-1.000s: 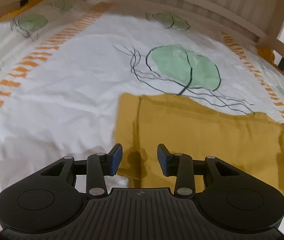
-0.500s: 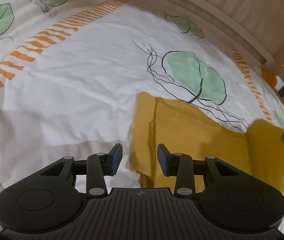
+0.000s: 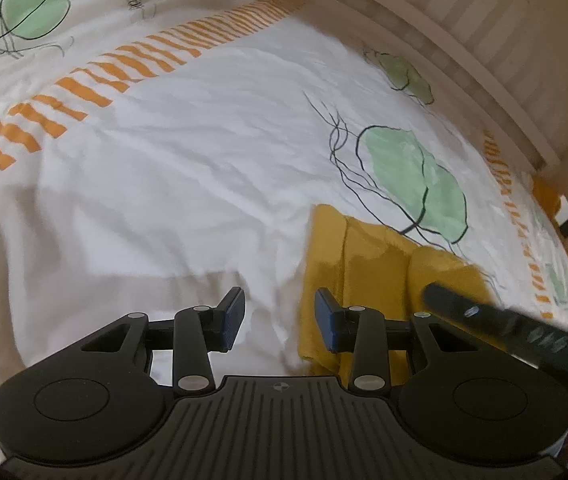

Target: Fold small clothes

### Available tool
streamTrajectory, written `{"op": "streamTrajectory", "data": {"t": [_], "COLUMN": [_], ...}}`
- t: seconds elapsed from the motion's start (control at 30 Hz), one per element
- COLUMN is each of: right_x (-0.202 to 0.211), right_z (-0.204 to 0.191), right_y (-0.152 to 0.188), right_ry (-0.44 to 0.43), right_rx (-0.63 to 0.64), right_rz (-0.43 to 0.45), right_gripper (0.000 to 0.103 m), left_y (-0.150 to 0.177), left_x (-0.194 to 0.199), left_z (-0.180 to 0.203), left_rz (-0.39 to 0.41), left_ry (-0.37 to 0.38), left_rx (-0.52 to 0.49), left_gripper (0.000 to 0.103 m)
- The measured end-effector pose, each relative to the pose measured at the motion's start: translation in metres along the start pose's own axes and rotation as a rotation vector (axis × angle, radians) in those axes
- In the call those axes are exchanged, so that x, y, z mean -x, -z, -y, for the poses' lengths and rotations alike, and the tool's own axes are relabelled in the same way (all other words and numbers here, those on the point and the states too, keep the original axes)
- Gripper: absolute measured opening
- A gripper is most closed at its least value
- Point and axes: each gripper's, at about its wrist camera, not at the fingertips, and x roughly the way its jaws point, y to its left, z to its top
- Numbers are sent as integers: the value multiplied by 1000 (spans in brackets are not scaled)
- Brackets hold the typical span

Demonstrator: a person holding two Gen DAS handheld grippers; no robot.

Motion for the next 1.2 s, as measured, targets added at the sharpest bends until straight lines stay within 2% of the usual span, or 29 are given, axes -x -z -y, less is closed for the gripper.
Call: {"op": "streamTrajectory", "data": {"t": [0.13, 0.2, 0.3, 0.33, 0.37, 0.4, 0.63, 0.7, 0.77, 0.87, 0.97, 1.07, 1.2], "right_x": [-17, -23, -27, -25, -20, -14, 35, 46, 57, 69, 75, 72, 56], "right_z": [-9, -15, -22, -24, -26, -28, -26, -25, -22, -8, 16, 39, 42], "right_y": [11, 15, 18, 18, 18, 18, 9, 4, 3, 6, 13, 23, 34], "right_ry": [30, 38, 6, -20, -54, -79, -237, -252, -222, -104, -11, -32, -80], "right_rx": [44, 79, 114, 121, 130, 136, 110, 102, 119, 153, 123, 42, 64], "right_rz": [-23, -38, -63, -60, -53, -44, 48, 82, 119, 152, 167, 147, 120], "right_gripper": [22, 27, 44, 54, 60, 62, 63, 63, 63, 62, 62, 62, 62], "left_y": [0, 0, 0, 1, 1, 1, -1, -1, -1, 0, 3, 7, 11], "left_x": [0, 0, 0, 0, 0, 0, -1, -1, -1, -1, -1, -1, 1], "left_z": [-2, -2, -2, -2, -2, -2, -11, -11, -10, -5, 4, 13, 25], "left_rz": [4, 3, 7, 8, 9, 11, 18, 17, 18, 19, 26, 24, 38], "left_ry": [-2, 1, 4, 3, 0, -2, -21, -21, -12, 9, 28, 50, 65], "left_rx": [8, 3, -5, -6, -6, -3, 27, 26, 18, -7, -52, -96, -165], "left_gripper": [37, 37, 37, 37, 37, 37, 37, 37, 37, 37, 37, 37, 37]}}
